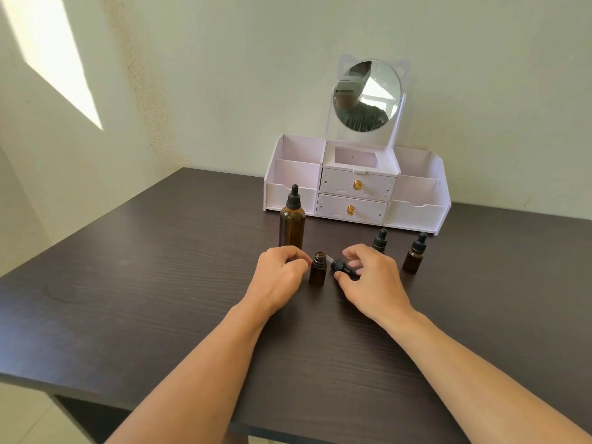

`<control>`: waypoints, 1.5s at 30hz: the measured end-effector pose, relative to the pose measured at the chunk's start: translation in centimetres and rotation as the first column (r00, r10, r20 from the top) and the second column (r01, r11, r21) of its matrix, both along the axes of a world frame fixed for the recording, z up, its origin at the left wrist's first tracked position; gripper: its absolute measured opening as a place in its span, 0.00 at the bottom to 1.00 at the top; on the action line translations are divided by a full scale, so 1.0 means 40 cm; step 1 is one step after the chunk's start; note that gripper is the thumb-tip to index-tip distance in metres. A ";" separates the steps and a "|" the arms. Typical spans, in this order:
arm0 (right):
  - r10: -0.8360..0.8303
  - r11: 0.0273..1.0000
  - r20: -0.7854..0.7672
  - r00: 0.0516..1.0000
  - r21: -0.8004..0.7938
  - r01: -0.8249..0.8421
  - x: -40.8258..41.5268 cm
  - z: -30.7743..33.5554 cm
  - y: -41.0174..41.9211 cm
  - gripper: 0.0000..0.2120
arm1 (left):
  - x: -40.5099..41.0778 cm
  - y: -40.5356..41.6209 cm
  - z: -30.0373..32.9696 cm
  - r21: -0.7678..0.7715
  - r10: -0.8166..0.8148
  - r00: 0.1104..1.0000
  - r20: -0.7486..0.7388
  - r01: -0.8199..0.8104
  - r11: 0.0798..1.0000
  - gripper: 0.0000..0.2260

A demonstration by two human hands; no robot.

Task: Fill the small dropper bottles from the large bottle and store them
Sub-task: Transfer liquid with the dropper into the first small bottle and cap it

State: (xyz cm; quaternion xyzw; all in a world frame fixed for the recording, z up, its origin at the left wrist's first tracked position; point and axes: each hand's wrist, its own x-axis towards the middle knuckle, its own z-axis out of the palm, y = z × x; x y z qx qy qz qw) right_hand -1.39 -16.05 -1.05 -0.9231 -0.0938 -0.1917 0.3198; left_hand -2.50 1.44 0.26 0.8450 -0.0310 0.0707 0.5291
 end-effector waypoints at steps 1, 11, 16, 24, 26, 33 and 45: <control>0.001 1.000 -0.002 1.000 0.003 -0.001 -0.001 0.001 0.000 0.19 | 0.000 0.000 0.001 -0.023 0.021 1.000 0.004 -0.021 1.000 0.11; 0.066 0.998 -0.043 0.997 -0.001 -0.067 -0.009 0.003 -0.002 0.21 | 0.017 0.008 -0.011 -0.178 0.301 0.952 0.058 -0.287 0.941 0.11; 0.092 0.996 -0.086 0.992 -0.014 -0.093 -0.017 0.007 0.000 0.23 | 0.017 0.015 -0.008 -0.245 0.372 0.927 0.049 -0.350 0.904 0.09; 0.084 0.994 -0.073 0.994 0.069 -0.079 0.002 0.054 0.017 0.20 | 0.085 0.044 -0.006 -0.125 0.267 0.964 -0.011 -0.266 0.956 0.27; 0.073 0.993 -0.014 0.997 0.093 -0.071 0.028 0.091 0.031 0.17 | 0.108 0.048 -0.004 -0.120 0.214 0.976 -0.036 -0.216 0.969 0.31; 0.132 0.988 0.081 0.988 0.067 -0.137 0.134 0.225 0.116 0.12 | 0.148 0.058 -0.016 -0.112 0.148 0.989 0.016 -0.145 0.983 0.32; 0.216 0.946 -0.010 0.976 -0.244 -0.212 0.196 0.283 0.196 0.09 | 0.164 0.059 -0.043 -0.035 0.132 0.989 0.058 -0.130 0.991 0.25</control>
